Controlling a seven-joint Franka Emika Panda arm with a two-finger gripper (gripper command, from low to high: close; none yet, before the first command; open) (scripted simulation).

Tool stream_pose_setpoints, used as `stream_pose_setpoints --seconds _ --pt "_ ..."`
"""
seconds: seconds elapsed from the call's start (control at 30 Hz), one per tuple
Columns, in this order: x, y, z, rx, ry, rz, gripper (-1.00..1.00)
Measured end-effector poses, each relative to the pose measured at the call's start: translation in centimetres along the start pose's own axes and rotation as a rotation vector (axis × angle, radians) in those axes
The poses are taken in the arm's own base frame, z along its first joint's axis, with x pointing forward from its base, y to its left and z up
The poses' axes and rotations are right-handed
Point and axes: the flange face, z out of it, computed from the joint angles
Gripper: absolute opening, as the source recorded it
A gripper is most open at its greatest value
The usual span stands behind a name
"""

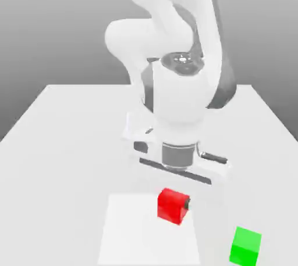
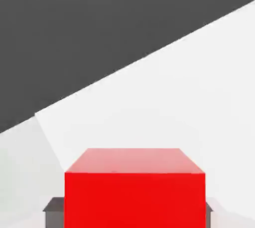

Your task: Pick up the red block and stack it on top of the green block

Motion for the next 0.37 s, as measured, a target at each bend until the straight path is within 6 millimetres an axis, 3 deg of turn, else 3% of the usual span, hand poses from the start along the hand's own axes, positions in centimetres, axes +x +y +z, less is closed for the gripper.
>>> stream_pose_setpoints --seconds 0.1,0.17,0.23,0.27,0.37 --pt "-4.9 -4.3 -1.4 0.002 -0.001 -0.195 -1.0" --pt "-6.3 -5.4 -0.2 0.003 -0.001 -0.247 -1.0" --pt "-6.7 -5.7 2.3 0.004 -0.001 -0.261 -1.0" --pt "-6.8 -5.7 3.7 0.003 -0.001 -0.263 1.0" --pt "-6.8 -5.7 3.7 0.003 -0.001 -0.263 1.0"
